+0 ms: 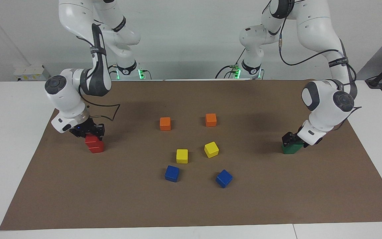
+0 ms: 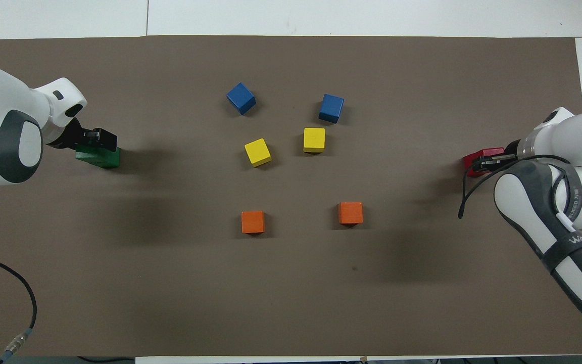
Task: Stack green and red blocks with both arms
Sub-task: 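Open the left gripper and withdraw it from the green stack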
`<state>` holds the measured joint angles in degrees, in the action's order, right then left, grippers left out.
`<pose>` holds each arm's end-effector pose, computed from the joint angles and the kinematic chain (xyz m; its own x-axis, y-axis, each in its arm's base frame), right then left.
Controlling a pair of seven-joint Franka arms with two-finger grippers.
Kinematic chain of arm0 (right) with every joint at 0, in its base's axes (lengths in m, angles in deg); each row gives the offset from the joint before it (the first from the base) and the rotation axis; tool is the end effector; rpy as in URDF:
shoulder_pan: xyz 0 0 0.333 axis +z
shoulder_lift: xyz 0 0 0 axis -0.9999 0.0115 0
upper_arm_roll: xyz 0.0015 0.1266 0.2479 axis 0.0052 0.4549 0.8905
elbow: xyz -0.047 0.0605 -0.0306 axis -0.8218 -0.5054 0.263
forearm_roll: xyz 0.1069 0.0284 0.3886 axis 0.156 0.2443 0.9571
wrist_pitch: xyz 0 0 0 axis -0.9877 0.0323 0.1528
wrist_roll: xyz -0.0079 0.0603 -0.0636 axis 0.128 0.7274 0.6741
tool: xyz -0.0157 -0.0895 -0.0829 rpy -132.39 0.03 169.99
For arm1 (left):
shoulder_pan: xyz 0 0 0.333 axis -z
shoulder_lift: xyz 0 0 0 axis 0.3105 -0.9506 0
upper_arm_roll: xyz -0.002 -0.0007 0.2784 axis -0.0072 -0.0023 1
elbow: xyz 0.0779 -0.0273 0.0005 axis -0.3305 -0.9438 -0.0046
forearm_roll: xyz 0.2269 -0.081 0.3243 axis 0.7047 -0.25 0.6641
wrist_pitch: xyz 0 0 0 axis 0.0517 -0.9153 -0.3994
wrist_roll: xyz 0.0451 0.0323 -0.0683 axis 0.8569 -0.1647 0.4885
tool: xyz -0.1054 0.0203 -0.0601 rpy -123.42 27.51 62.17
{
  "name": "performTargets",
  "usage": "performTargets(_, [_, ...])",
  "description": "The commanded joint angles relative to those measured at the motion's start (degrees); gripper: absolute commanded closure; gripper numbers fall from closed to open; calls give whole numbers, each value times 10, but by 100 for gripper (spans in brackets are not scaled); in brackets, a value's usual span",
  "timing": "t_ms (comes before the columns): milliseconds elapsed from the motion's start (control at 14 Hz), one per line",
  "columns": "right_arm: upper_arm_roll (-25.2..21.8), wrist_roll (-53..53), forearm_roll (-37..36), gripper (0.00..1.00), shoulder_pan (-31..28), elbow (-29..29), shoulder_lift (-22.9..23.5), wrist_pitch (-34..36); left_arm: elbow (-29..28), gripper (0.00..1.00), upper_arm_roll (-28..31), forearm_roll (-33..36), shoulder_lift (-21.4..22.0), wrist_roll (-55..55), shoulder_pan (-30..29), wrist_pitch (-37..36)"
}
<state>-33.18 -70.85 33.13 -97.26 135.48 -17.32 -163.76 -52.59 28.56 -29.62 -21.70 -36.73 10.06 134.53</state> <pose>0.5728 -0.0581 0.2824 0.9994 0.0258 0.0240 0.0258 -0.9997 -0.0006 0.6388 -0.0020 0.2950 0.9911 -0.1291 -0.0325 -0.1283 -0.9914 0.0251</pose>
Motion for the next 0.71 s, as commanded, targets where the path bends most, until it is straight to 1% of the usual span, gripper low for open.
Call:
performTargets(0, [4, 14, 0, 100, -10, 12, -9, -5, -20, 0, 2, -7, 38, 2, 1, 0])
performTargets(214, [4, 15, 0, 100, -15, 12, -9, -8, -18, 0, 2, -7, 71, 1, 0, -37])
performTargets(429, [4, 15, 0, 100, -16, 12, -9, -9, -2, 0, 1, -7, 116, 0, -1, -123])
performTargets(643, [4, 14, 0, 100, -16, 12, -9, -9, -1, 0, 1, -7, 167, 2, 1, -173])
